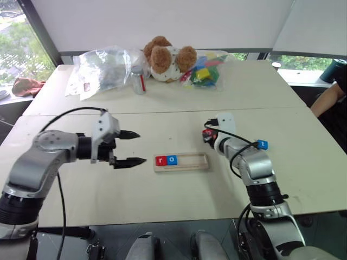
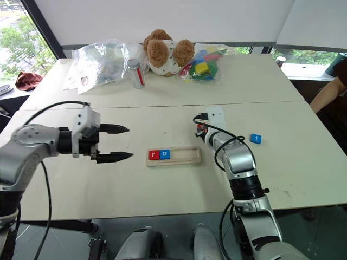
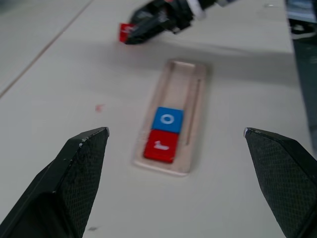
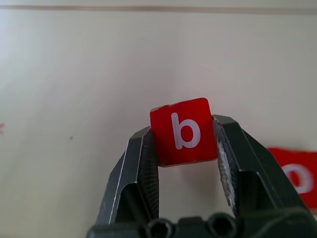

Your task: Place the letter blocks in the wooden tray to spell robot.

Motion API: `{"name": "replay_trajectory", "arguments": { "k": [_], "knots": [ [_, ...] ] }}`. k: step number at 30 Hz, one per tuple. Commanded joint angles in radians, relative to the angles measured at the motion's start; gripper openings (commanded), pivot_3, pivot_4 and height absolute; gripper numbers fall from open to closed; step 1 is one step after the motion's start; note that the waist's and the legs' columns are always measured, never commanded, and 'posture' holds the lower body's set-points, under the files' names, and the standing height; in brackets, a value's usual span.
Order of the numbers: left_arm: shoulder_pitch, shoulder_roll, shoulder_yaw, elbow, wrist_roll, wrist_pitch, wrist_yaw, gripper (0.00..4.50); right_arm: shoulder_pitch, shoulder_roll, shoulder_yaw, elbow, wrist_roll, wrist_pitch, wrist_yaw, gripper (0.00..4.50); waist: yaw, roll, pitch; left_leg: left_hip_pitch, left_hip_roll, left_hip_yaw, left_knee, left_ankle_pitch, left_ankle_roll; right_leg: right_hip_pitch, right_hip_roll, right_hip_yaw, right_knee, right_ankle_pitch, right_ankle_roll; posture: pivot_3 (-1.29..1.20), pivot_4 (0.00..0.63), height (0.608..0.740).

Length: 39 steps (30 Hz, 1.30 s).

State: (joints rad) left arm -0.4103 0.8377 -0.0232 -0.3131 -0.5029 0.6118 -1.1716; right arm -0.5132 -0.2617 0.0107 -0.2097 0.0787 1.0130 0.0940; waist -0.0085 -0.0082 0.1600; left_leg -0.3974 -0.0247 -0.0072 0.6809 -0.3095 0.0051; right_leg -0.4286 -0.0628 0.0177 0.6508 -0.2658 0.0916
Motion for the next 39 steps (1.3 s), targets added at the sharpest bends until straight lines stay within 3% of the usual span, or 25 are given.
{"name": "replay_trajectory", "arguments": {
  "k": [1, 7, 13, 19, 24, 29, 33, 39],
  "knots": [
    [-0.024, -0.011, -0.054, -0.030, 0.001, -0.019, -0.029, 4.50, 0.120, 0.072, -0.101, -0.285, 0.005, 0.194, -0.066, 1.16, -0.003, 0.000, 0.000, 0.000, 0.000, -0.001, 0.000, 0.000, 0.000, 0.000, 0.000, 0.000, 0.000, 0.000, 0.000, 0.00, 0.150, 0.740],
    [-0.076, -0.049, -0.119, 0.058, 0.043, -0.075, -0.059, 4.50, 0.225, 0.145, -0.173, -0.483, -0.036, 0.388, -0.138, 1.16, -0.009, 0.000, 0.000, 0.000, 0.000, 0.002, 0.001, 0.000, 0.000, -0.001, 0.001, 0.002, 0.001, 0.000, 0.000, 0.00, 0.150, 0.740],
    [-0.138, -0.090, -0.166, 0.156, 0.090, -0.134, -0.095, 4.50, 0.280, 0.194, -0.177, -0.452, -0.061, 0.371, -0.173, 1.16, -0.007, 0.000, 0.000, 0.004, 0.000, 0.002, 0.001, 0.000, 0.000, 0.002, 0.004, 0.001, 0.002, 0.000, 0.000, 0.00, 0.150, 0.740],
    [-0.174, -0.092, -0.177, 0.228, 0.132, -0.182, -0.123, 4.50, 0.280, 0.152, -0.171, -0.417, -0.068, 0.355, -0.155, 3.99, -0.008, 0.000, 0.000, 0.004, 0.000, 0.002, 0.001, 0.000, 0.000, 0.002, 0.005, 0.001, 0.002, 0.000, 0.000, 0.00, 0.150, 0.740],
    [-0.174, -0.081, -0.159, 0.247, 0.139, -0.190, -0.126, 4.50, 0.220, 0.078, -0.194, -0.462, -0.031, 0.394, -0.082, 3.99, -0.010, 0.000, 0.000, 0.004, 0.000, 0.002, 0.001, 0.000, 0.000, 0.002, 0.005, 0.001, 0.002, 0.000, 0.000, 0.00, 0.150, 0.740],
    [-0.155, -0.038, -0.149, 0.236, 0.122, -0.177, -0.173, 4.50, 0.193, -0.206, -0.149, -0.388, 0.079, 0.228, 0.200, 3.99, -0.006, 0.000, 0.000, 0.004, 0.000, 0.002, 0.001, 0.000, 0.001, 0.003, 0.004, 0.000, -0.001, 0.000, 0.000, 0.00, 0.150, 0.740],
    [-0.150, 0.001, -0.123, 0.196, 0.094, -0.145, -0.193, 4.50, 0.336, -0.539, -0.081, -0.234, 0.138, -0.287, 0.702, 3.99, -0.002, 0.000, 0.001, 0.004, 0.000, 0.002, 0.000, -0.001, 0.003, 0.004, 0.005, 0.000, -0.002, -0.001, 0.001, 0.00, 0.150, 0.740],
    [-0.116, 0.052, -0.051, 0.136, 0.044, -0.075, -0.174, 4.50, 0.322, -0.680, -0.121, 0.173, 0.181, -0.685, 1.022, 3.99, -0.010, -0.002, 0.002, 0.006, 0.000, 0.005, 0.003, -0.002, 0.005, 0.007, 0.003, 0.002, -0.003, -0.001, 0.002, 0.00, 0.150, 0.740]
  ]
}}
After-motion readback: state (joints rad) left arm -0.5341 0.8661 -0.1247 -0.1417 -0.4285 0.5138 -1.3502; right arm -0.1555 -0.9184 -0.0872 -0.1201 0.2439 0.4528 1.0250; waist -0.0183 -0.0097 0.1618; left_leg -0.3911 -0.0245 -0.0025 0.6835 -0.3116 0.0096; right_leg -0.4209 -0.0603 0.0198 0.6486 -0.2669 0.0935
